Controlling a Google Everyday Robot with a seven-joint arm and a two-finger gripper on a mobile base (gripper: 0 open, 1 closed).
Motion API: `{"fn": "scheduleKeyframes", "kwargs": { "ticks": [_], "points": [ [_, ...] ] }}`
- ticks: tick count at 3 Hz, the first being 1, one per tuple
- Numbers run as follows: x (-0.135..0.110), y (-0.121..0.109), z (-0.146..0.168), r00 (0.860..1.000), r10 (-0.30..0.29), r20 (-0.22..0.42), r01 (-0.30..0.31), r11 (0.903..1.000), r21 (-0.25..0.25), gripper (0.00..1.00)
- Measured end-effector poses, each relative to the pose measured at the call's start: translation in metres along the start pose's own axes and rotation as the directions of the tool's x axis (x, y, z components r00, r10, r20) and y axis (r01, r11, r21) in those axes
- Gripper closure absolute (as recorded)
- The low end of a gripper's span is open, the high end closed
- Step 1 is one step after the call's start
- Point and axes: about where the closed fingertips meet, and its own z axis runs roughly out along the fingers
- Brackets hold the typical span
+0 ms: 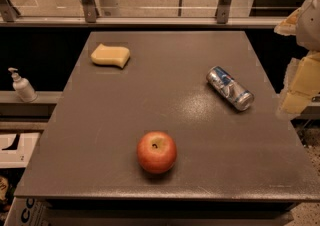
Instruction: Move sponge near apple
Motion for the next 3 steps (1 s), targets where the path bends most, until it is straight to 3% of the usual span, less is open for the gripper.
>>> {"fn": "scheduleKeyframes", "kwargs": {
  "ticks": [3],
  "points": [
    [0.0000, 0.0000, 0.0000, 1.000, 0.000, 0.000, 0.000, 1.0000, 0.000, 0.00]
  ]
}}
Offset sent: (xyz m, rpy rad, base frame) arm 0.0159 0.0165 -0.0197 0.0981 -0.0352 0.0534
